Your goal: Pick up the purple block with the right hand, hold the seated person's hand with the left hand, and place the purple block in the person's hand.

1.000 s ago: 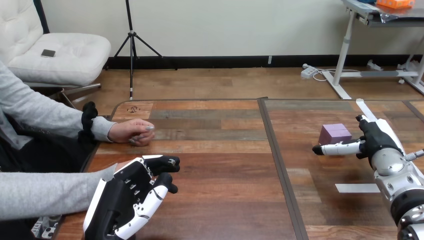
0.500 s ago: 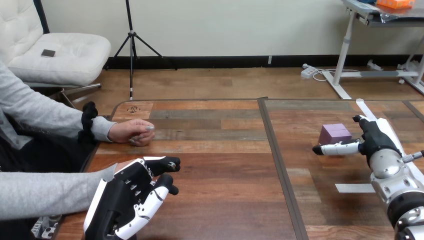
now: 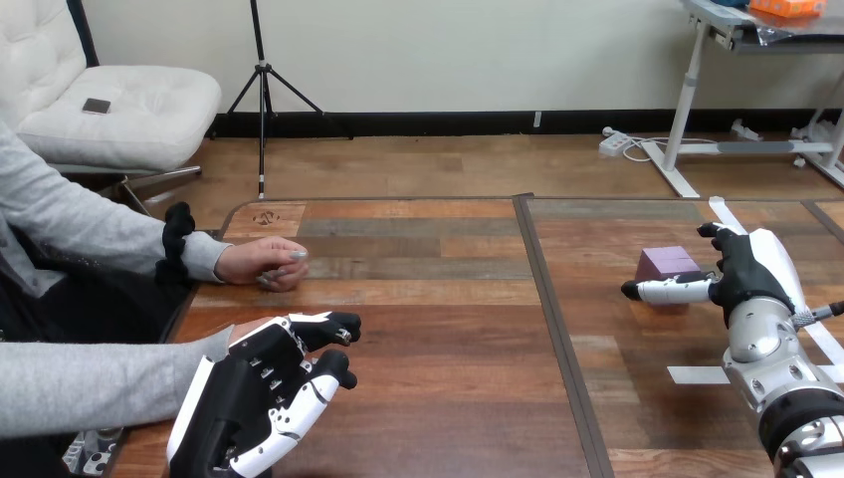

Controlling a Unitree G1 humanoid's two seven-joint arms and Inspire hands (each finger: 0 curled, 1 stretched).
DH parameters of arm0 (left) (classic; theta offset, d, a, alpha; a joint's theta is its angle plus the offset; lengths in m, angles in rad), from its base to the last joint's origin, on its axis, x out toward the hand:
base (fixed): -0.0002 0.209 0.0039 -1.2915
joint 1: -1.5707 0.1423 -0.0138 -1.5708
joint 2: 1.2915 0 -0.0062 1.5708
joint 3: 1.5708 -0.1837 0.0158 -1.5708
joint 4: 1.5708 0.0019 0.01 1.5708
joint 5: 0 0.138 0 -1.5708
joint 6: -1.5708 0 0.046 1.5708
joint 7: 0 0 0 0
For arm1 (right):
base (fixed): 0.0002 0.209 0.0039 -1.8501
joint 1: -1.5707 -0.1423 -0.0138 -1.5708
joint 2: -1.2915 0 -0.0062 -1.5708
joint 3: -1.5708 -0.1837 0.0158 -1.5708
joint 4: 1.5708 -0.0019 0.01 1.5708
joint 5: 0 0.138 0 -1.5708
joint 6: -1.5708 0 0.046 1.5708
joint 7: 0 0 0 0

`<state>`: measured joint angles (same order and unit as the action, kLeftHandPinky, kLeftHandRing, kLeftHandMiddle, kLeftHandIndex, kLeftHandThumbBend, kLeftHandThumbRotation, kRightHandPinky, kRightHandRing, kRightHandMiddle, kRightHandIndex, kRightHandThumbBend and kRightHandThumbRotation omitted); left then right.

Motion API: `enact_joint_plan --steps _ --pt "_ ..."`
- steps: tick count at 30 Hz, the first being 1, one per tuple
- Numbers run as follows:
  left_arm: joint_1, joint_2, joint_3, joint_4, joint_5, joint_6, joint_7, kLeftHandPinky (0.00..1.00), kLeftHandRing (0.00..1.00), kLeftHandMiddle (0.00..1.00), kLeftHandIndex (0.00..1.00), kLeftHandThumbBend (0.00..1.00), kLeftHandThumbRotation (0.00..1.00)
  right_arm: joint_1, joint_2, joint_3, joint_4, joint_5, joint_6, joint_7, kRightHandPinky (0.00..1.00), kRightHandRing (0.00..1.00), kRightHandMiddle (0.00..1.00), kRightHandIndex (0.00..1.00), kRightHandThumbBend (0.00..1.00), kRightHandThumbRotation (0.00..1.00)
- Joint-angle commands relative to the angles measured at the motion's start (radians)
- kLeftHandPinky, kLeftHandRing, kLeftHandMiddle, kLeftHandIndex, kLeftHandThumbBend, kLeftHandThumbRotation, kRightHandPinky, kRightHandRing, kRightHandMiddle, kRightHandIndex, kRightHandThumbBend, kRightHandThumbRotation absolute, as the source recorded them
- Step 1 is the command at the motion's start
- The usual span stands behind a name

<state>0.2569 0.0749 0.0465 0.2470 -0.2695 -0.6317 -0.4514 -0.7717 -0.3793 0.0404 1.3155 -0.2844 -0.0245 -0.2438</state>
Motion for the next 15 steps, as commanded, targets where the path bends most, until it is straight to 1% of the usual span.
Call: enact_joint_plan --steps 1,3,5,9,15 --pt "-0.051 -0.003 0.003 -0.027 -0.025 -0.019 -0.012 0.51 0.72 0.69 0.53 0.43 0.24 -0.028 0.019 0.010 -0.008 -0.008 -0.031 -0.029 0.75 0.89 0.92 0.89 0.99 0.12" --pt "-0.052 -0.002 0.005 -0.027 -0.027 -0.020 -0.014 0.52 0.72 0.69 0.53 0.43 0.23 -0.030 0.021 0.012 -0.007 -0.010 -0.031 -0.035 0.74 0.89 0.91 0.88 0.99 0.13" --pt "-0.051 -0.002 0.006 -0.026 -0.027 -0.021 -0.014 0.52 0.72 0.69 0.52 0.43 0.23 -0.032 0.024 0.014 -0.007 -0.013 -0.029 -0.039 0.69 0.86 0.89 0.88 0.99 0.13" --pt "-0.048 -0.006 0.010 -0.032 -0.035 -0.016 -0.014 0.52 0.72 0.69 0.52 0.44 0.23 -0.041 0.027 0.021 -0.003 -0.017 -0.016 -0.034 0.63 0.83 0.87 0.87 0.98 0.14" --pt "-0.047 -0.013 0.017 -0.028 -0.051 -0.022 -0.013 0.53 0.71 0.68 0.52 0.48 0.23 -0.062 0.031 0.026 0.001 -0.020 0.010 -0.025 0.59 0.80 0.85 0.86 0.98 0.17"
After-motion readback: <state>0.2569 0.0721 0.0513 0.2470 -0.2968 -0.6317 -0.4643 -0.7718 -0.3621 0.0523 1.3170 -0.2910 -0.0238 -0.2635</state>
